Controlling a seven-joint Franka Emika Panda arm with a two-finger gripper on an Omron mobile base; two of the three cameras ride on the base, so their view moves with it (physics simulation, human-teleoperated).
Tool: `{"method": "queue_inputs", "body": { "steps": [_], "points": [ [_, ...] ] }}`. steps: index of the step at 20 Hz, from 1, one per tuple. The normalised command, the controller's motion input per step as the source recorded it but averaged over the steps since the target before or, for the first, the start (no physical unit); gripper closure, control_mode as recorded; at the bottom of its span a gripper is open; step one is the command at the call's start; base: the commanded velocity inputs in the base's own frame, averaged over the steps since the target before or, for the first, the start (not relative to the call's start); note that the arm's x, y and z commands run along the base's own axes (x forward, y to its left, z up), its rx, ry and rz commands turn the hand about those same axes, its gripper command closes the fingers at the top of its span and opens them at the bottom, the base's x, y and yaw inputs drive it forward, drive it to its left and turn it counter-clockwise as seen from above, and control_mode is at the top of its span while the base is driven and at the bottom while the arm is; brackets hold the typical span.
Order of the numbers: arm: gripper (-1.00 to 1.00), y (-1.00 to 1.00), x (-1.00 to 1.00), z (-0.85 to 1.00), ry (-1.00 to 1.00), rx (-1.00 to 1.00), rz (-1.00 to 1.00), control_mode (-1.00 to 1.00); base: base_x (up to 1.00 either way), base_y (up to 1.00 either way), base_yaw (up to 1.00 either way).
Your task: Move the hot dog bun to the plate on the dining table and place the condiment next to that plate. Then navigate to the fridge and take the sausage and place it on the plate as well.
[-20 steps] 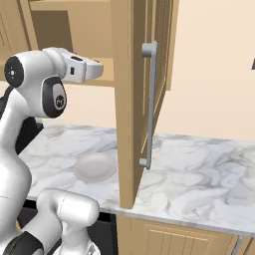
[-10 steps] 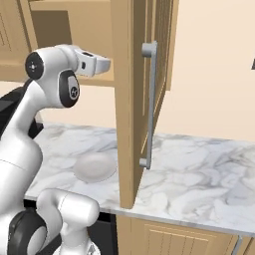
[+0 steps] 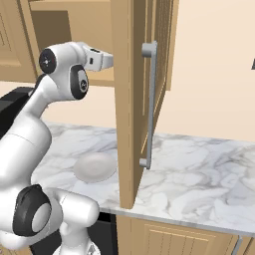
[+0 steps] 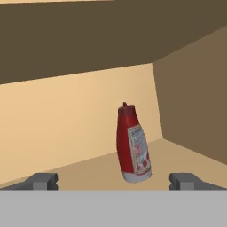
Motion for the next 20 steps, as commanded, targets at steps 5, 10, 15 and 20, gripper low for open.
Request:
{"method": "queue_inputs", "body": {
  "steps": [5,10,15,20],
  "points": [
    [-1.0,0.0,0.25,0.0,0.0,0.0,-0.07,-1.0,0.0,0.0,0.0],
    [-1.0,-0.02,0.24,0.0,0.03,0.0,-0.1,-1.0,0.0,0.0,0.0],
    [-1.0,0.0,0.38,0.0,0.03,-0.01,-0.07,-1.0,0.0,0.0,0.0],
    [-1.0,-0.01,0.3,0.0,0.04,-0.02,-0.05,-1.0,0.0,0.0,0.0]
  ]
}}
